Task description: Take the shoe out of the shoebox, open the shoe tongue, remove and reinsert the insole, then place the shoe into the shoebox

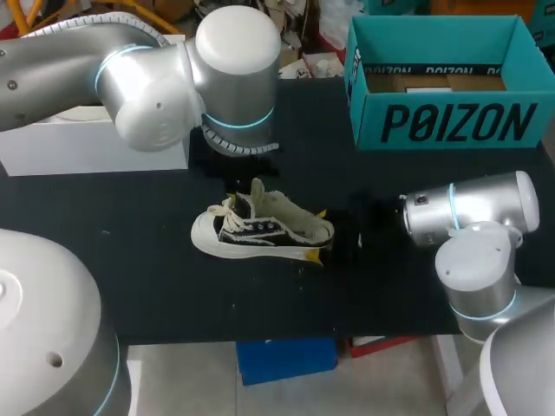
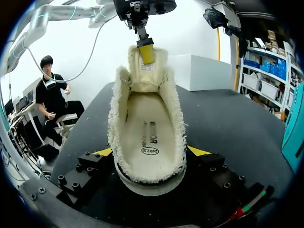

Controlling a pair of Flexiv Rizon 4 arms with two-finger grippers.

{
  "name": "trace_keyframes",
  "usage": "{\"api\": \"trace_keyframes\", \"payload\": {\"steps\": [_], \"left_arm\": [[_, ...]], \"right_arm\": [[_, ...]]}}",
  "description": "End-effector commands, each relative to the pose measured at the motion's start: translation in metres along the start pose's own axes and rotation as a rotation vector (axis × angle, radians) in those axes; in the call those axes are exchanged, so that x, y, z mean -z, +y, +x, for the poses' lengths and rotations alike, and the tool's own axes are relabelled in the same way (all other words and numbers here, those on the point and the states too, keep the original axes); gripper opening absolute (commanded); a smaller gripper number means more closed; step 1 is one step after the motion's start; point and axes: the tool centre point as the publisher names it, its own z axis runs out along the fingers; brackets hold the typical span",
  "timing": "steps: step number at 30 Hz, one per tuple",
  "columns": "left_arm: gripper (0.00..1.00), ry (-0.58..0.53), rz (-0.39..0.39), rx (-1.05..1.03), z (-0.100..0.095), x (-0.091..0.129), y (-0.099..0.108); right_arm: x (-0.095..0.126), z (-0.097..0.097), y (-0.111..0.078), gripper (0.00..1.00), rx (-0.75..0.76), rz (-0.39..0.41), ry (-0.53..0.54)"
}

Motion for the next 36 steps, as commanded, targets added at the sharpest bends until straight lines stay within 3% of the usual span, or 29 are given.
{"api": "trace_keyframes", "payload": {"steps": [1, 18, 36], "left_arm": [[0.0, 0.133, 0.022, 0.024, -0.013, -0.001, 0.004], [0.0, 0.206, 0.033, 0.11, -0.034, -0.012, 0.007], [0.0, 0.163, 0.012, 0.114, -0.042, -0.035, 0.014]], "right_arm": [[-0.003, -0.001, -0.001, 0.0, -0.002, 0.003, 0.0], [-0.003, -0.001, -0.001, 0.0, -0.002, 0.003, 0.0], [-0.003, -0.001, -0.001, 0.0, -0.002, 0.003, 0.0]]}}
